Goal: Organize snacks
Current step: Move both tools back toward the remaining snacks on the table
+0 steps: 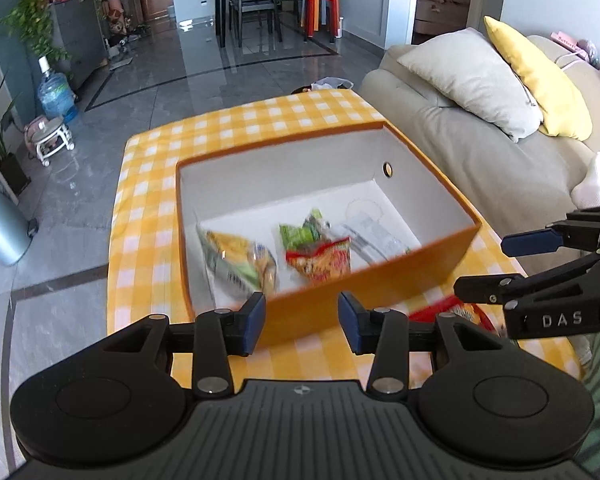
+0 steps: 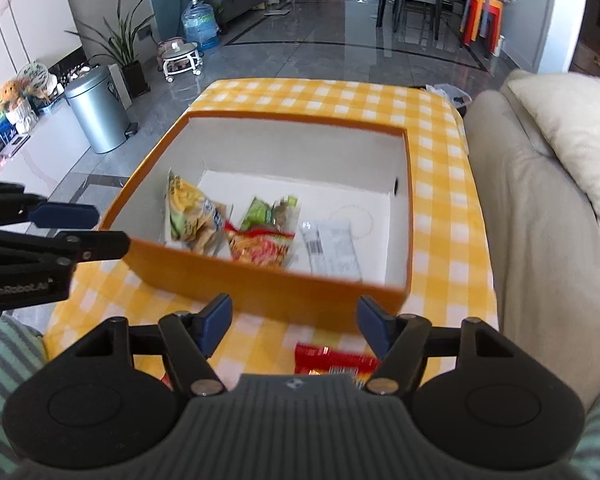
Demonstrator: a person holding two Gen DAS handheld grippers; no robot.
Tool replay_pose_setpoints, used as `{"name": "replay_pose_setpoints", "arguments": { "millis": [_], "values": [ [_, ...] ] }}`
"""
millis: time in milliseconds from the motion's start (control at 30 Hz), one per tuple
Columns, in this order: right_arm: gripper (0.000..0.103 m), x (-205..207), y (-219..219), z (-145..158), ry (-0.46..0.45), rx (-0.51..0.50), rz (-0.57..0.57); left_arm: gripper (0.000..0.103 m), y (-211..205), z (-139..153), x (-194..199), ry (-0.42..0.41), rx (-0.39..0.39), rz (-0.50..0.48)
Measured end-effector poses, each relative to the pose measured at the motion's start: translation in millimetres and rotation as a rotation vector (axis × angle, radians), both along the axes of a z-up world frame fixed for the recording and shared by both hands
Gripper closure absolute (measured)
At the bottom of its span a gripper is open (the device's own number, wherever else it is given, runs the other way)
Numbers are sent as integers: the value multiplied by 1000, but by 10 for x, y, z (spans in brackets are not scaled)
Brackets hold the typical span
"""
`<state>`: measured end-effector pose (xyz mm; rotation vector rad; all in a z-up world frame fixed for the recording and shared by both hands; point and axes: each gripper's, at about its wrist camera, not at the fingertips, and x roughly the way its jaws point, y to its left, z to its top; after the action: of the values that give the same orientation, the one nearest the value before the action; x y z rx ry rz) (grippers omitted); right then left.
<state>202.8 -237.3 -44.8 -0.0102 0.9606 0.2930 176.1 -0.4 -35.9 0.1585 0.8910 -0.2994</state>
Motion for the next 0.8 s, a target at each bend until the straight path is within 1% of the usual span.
{"name": "replay_pose_setpoints", "arguments": {
  "millis": [100, 200, 333, 500, 533, 567, 633, 700, 800],
  "values": [
    [36, -153, -41, -72, 22, 15, -24, 53, 63, -54, -158, 3, 0, 17],
    [36, -296, -66, -151, 38, 6, -40, 52, 142, -108, -313, 16, -18, 40],
    [36, -472, -106, -236, 44, -12, -54, 50, 194, -233, -447, 60, -33, 58],
    [36, -651, -180, -338, 25, -29, -68, 50, 191, -415, -545, 117, -48, 60],
    [36, -679, -203, -369, 24, -31, -71, 49, 175, -443, -569, 126, -51, 56],
    [36, -704, -226, -397, 26, -31, -75, 46, 159, -473, -595, 135, -52, 47],
    [36, -746, -282, -480, 36, -27, -85, 42, 92, -544, -632, 166, -39, 7],
    [36, -770, -319, -579, 62, -20, -96, 41, 1, -631, -665, 199, -3, -35],
    [36, -768, -354, -735, 123, 7, -109, 38, -83, -768, -697, 246, 43, -50]
  ]
}}
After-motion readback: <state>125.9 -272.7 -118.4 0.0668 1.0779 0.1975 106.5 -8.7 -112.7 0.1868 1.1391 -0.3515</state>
